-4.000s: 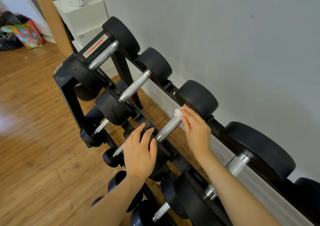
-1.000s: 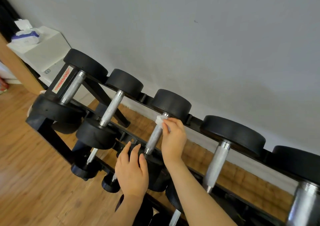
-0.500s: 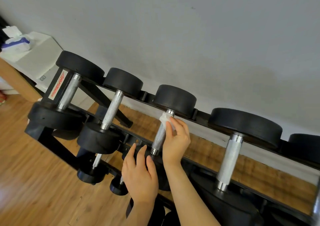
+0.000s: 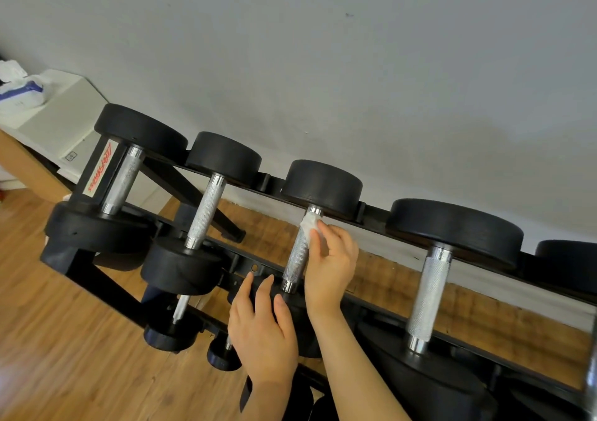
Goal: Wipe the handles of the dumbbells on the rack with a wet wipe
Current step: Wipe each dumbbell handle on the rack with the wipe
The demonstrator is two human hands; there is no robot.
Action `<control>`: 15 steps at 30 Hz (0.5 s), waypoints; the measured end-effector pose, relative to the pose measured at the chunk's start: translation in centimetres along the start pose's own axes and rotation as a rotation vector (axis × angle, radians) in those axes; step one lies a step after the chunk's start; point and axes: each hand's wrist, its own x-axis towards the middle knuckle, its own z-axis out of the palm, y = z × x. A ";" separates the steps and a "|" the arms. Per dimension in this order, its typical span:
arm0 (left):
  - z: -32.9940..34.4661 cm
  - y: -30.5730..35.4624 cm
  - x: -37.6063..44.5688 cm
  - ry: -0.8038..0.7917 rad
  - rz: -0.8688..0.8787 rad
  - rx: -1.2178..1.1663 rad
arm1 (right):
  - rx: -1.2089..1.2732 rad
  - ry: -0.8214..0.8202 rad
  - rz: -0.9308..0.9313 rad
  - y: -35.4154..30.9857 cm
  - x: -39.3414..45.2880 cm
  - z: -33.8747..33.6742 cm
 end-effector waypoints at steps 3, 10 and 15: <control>0.0 0.1 0.0 -0.002 -0.002 0.009 | 0.023 -0.032 -0.066 -0.4 0.2 0.1; 0.0 0.0 0.1 -0.012 -0.003 0.015 | 0.002 -0.083 -0.071 -0.1 0.2 0.0; 0.1 -0.1 0.1 -0.016 0.002 0.017 | -0.032 -0.046 -0.104 -0.4 1.1 0.2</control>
